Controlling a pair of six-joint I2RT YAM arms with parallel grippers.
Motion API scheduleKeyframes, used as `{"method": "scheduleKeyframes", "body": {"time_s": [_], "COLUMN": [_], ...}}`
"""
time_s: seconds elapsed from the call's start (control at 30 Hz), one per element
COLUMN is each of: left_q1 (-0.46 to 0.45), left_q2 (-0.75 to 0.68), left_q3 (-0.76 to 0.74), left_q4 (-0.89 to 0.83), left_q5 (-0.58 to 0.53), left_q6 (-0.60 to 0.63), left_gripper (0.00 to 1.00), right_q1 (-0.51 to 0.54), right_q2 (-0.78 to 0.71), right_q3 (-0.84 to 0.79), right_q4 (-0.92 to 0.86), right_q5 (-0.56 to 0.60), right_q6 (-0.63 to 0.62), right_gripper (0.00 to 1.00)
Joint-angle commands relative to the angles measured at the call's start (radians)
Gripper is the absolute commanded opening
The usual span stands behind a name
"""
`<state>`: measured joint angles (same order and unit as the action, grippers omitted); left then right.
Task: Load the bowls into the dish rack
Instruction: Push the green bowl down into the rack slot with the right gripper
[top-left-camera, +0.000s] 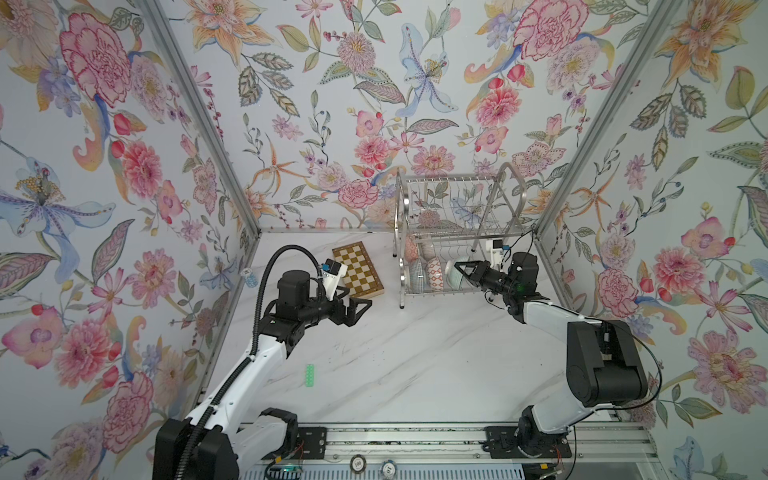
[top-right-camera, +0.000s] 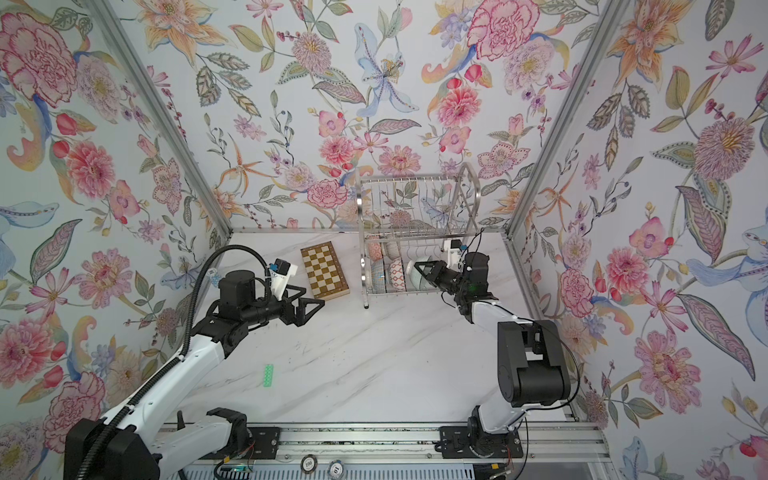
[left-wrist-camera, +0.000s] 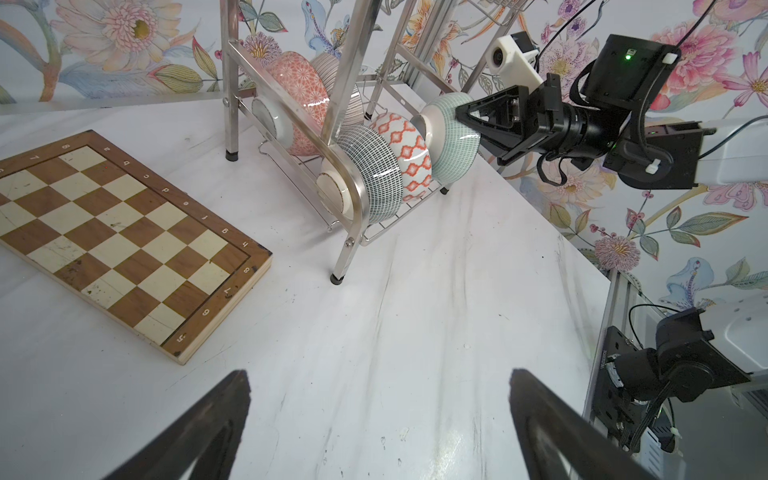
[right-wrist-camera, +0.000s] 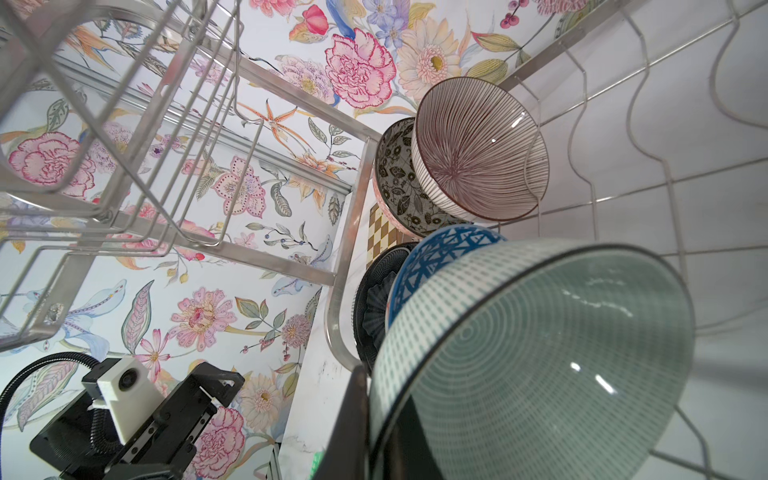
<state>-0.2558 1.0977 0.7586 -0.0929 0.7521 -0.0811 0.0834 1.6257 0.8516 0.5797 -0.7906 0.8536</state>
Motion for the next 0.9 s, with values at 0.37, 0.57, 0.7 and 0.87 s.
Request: {"method": "scheduleKeyframes", "body": {"time_s": [0.37,0.57,0.7,0.87], "left_q1": [-0.017,-0.018,-0.019,-0.022], "left_q2": [-0.005,-0.001,0.001,0.001], "left_q3": [-0.003,-0.001,-0.002,-0.001], "left_q4": [-0.024,-0.031,-0.033,-0.04], "left_q5": [-0.006,-0.006,-0.005,-0.005], "left_q6": [0.034,0.043,0.046,0.053], "left_gripper": [0.99,0.99,0.99,0.99], "right_q1": [-0.004,-0.007,-0.02,-0.034], "right_q2": [0.082,0.103,0.126,0.17], "right_q3": [0.069,0.085,0.115,0.149], "right_q4": [0.107,0.072,0.039,0.024], "right_q5": [-0.036,-0.085,-0.134,-0.197], "right_q6": [-0.048,-0.126,-0.168,-0.197], "right_gripper": [0.0,0.0,0.0,0.01]}}
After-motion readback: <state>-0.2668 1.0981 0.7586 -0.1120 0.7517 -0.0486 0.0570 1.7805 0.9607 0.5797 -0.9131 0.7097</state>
